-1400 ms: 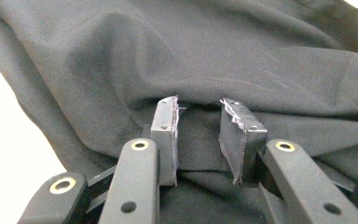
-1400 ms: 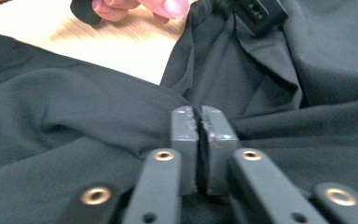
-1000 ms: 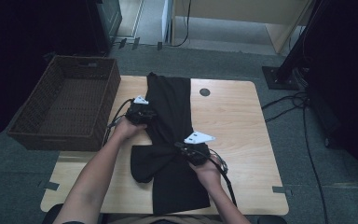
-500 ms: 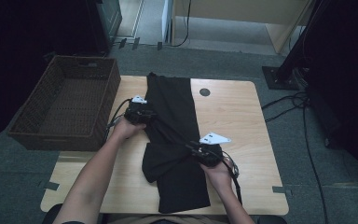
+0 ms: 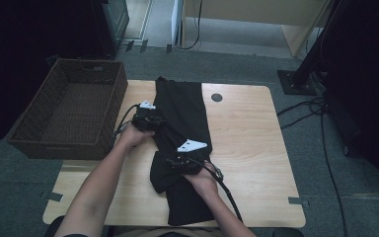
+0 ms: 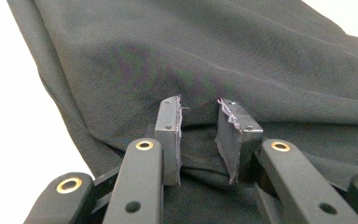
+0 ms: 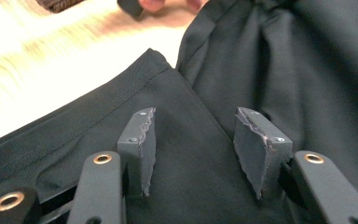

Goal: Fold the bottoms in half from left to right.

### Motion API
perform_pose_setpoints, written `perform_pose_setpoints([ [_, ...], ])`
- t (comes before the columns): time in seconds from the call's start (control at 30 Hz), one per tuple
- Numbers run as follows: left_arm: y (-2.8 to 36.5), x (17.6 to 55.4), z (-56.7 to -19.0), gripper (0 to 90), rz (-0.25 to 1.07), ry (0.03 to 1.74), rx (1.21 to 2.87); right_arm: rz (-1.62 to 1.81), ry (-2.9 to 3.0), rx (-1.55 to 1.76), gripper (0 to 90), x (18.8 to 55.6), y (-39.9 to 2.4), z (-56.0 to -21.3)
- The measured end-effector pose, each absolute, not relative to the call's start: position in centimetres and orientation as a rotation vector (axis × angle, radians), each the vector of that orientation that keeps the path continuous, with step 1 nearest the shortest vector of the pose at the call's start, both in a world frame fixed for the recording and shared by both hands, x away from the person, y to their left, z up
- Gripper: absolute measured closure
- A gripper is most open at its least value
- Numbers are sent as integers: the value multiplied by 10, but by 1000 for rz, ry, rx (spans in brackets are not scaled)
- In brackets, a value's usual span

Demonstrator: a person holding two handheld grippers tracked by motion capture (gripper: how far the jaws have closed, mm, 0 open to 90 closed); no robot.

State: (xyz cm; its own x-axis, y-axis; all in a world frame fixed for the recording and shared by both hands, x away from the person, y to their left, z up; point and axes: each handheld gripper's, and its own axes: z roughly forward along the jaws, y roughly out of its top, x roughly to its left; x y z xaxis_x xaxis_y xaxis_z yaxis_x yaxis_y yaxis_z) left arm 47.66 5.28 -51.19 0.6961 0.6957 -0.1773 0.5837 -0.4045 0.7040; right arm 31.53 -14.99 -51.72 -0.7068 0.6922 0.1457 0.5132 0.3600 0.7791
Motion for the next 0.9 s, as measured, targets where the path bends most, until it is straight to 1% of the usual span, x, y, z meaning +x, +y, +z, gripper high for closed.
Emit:
perform_pose_setpoints([
  [0.17,52,477,-511,706,185,976,2132,1215,2433,1036,517,314,-139,-521],
  [0.2,52,477,-511,706,182,978,2132,1204,2429,1031,549,313,-138,-521],
  [0.3,52,477,-511,706,178,979,2133,1167,2412,994,786,304,-138,-521],
  [0.33,51,476,-510,706,186,971,2150,1160,2423,998,844,302,-139,-520],
  [0.37,50,476,-510,706,201,962,2160,1168,2432,1028,878,299,-142,-517],
  [0.5,50,476,-509,706,203,964,2169,1311,2402,1050,896,281,-161,-495],
  [0.53,50,476,-509,706,203,964,2169,1311,2402,1050,896,281,-161,-495],
  [0.57,50,476,-509,706,200,971,2164,1332,2360,1031,899,270,-173,-484],
  [0.67,49,475,-509,704,206,971,2168,1381,2331,1048,899,257,-195,-469],
  [0.73,49,475,-509,703,206,972,2169,1381,2319,1047,898,251,-201,-465],
  [0.77,49,475,-509,703,205,972,2169,1373,2301,1048,897,241,-213,-462],
  [0.9,49,475,-509,703,204,974,2168,1351,2292,1089,892,224,-235,-462],
])
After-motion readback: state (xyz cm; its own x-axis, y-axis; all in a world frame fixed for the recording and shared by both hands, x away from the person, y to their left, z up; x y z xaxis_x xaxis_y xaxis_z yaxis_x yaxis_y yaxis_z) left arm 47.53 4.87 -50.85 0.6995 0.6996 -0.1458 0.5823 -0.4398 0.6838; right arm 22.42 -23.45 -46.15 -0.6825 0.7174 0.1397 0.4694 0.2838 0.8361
